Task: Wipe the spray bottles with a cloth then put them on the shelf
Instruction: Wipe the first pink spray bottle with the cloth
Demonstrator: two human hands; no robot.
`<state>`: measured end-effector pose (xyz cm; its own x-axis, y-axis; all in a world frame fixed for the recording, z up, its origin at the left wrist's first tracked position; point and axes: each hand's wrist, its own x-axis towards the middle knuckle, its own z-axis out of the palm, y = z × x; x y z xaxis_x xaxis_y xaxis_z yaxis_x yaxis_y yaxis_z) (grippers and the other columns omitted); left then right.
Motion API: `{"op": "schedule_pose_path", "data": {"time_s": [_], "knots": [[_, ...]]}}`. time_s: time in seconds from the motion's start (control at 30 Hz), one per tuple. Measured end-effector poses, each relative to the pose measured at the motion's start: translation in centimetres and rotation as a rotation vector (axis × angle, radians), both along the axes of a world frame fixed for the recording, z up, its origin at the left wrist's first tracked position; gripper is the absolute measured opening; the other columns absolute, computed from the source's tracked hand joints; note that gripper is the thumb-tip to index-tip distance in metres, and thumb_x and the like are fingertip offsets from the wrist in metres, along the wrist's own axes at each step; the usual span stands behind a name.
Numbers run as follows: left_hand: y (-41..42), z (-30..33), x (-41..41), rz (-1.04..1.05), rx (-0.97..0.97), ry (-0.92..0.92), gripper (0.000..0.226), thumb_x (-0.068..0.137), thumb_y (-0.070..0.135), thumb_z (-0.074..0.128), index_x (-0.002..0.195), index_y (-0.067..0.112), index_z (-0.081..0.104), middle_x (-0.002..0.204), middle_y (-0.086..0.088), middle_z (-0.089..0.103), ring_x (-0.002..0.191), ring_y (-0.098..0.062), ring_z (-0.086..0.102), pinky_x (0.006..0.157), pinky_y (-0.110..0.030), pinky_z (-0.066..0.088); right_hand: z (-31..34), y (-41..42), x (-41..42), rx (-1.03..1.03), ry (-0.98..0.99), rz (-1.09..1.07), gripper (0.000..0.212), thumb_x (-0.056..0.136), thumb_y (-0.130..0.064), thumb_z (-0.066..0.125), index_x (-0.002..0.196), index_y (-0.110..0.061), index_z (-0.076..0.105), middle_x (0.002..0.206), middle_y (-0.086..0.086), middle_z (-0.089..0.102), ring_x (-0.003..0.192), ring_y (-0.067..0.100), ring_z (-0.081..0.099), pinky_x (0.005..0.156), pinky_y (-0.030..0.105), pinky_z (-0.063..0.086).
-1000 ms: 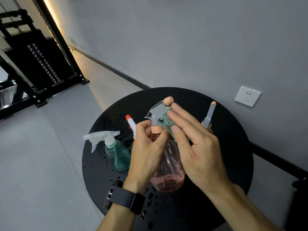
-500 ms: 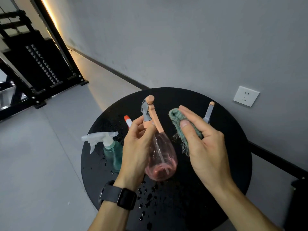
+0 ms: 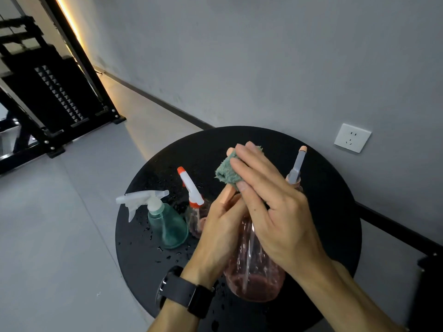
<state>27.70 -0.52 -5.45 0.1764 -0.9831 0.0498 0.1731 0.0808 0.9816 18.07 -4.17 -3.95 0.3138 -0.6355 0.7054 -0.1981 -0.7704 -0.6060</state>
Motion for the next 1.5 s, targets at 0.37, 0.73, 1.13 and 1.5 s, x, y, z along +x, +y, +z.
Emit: {"op": "schedule_pose_path", "data": {"time_s": [0.37,0.73,1.13,1.5], "knots": [[0.0,0.4,0.5,-0.017,-0.074,0.184,0.030,0.100,-0.002,0.043,0.126,-0.002,0.058,0.095,0.007,0.075,0.091,-0.009,0.071,0.077,-0.021,0.055,-1.2,-1.0,-0.9,0.063,0.057,-0.008,0.036,0.095,0.001,0.053,0.131,0.001,0.057,0.142,0.005,0.051,0.139,0.010,0.040,0.111,0.019,0.034],[-0.2,0.1,1.9,0.096,-0.009,0.255,0.029,0.086,0.024,0.062,0.111,0.016,0.074,0.109,-0.020,0.070,0.098,-0.034,0.069,0.085,-0.047,0.058,-1.2,-1.9,-2.3,0.132,-0.002,-0.116,0.037,0.096,-0.006,0.052,0.133,-0.004,0.055,0.141,-0.005,0.049,0.136,0.003,0.042,0.111,0.020,0.035],[-0.3,0.2,0.8,0.023,-0.017,0.157,0.028,0.102,0.013,0.050,0.123,0.019,0.068,0.110,-0.007,0.076,0.104,-0.024,0.072,0.087,-0.030,0.057,-2.0,-1.4,-1.8,0.178,0.057,-0.007,0.038,0.097,-0.004,0.053,0.135,-0.006,0.051,0.143,-0.005,0.047,0.137,0.001,0.039,0.111,0.018,0.034],[-1.7,-1.6,-0.2,0.209,0.061,-0.278,0.018,0.095,0.042,0.064,0.110,0.034,0.069,0.091,0.008,0.075,0.083,-0.003,0.070,0.071,-0.020,0.056,-1.7,-2.4,-4.3,0.275,-0.043,-0.182,0.035,0.096,0.000,0.053,0.130,-0.005,0.059,0.137,-0.007,0.053,0.131,-0.003,0.044,0.103,0.003,0.032]]}}
